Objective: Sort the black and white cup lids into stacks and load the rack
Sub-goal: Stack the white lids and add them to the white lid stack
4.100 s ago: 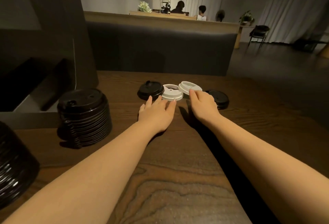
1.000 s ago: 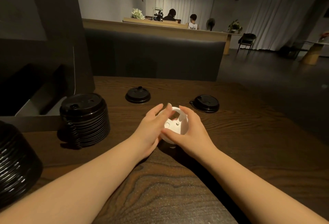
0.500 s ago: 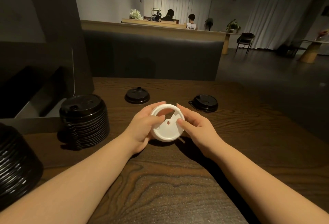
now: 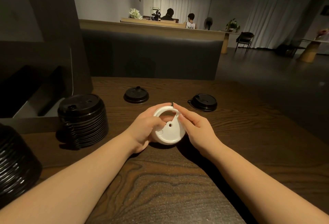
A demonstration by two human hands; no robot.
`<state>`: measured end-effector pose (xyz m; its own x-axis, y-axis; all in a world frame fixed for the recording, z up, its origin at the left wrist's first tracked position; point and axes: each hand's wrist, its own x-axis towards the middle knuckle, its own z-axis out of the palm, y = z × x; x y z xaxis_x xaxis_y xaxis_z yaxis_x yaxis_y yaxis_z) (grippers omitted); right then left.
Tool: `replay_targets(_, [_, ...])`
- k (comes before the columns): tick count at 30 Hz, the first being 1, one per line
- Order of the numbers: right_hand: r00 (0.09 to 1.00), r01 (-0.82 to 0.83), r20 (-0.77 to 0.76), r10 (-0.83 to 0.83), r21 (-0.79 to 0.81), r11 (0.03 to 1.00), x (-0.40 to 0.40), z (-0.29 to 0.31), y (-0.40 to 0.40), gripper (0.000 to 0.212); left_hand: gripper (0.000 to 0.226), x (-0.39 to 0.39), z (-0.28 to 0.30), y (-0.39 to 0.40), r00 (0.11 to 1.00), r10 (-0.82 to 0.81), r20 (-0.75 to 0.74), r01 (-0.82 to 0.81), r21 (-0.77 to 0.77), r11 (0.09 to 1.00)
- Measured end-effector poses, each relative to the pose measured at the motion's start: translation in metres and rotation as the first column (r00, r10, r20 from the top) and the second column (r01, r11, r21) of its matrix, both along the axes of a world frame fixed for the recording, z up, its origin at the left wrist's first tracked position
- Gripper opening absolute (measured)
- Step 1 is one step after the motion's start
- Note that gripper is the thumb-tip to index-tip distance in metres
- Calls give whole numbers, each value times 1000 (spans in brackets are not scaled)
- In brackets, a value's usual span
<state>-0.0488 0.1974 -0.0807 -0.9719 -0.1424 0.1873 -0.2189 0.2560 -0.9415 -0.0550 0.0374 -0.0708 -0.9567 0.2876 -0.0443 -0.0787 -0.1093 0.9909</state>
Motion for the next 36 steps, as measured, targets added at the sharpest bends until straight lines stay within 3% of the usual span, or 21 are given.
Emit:
replay_targets(6, [997, -8, 75, 15, -87, 996, 1, 3, 2, 29, 57, -2, 0, -3, 992, -51, 117, 45, 51, 998])
replay_targets(8, [994, 32, 107, -13, -172, 985, 0, 4, 3, 24, 47, -1, 4, -1, 989, -54, 140, 47, 54, 997])
replay_targets(12, [977, 203, 114, -179, -247, 947, -8, 2, 4, 19, 24, -1, 3, 4, 999, 31, 40, -29, -61, 998])
replay_targets(16, [970, 143, 236, -59, -356, 923, -13, -2, 7, 48, 21, -6, -2, -1, 987, 155, 40, -150, -109, 983])
replay_targets(19, [980, 110, 184, -76, -182, 977, -11, 0, 6, 50, 22, -6, -1, -3, 984, 177, 34, -170, -142, 975])
replay_targets(23, [981, 113, 168, -100, -74, 991, -7, 11, -1, 42, 30, 3, 3, -3, 974, 221, 38, -212, -174, 962])
replay_targets(26, [987, 40, 155, -50, 66, 997, -3, 27, -10, 39, 34, 13, 12, -7, 970, 243, -30, -240, -322, 916])
replay_targets(30, [993, -12, 116, 2, 89, 996, 12, 50, -26, 33, 27, 34, 38, -26, 920, 369, -136, -393, -333, 857])
replay_targets(33, [998, -23, 52, 21, 50, 998, 23, 69, -48, 32, 30, 55, 65, -46, 915, 387, -112, -403, -290, 868])
replay_targets(36, [999, -41, 18, 42, -33, 999, 35, 86, -76, 23, 31, 76, 86, -65, 904, 393, -168, -428, -363, 828])
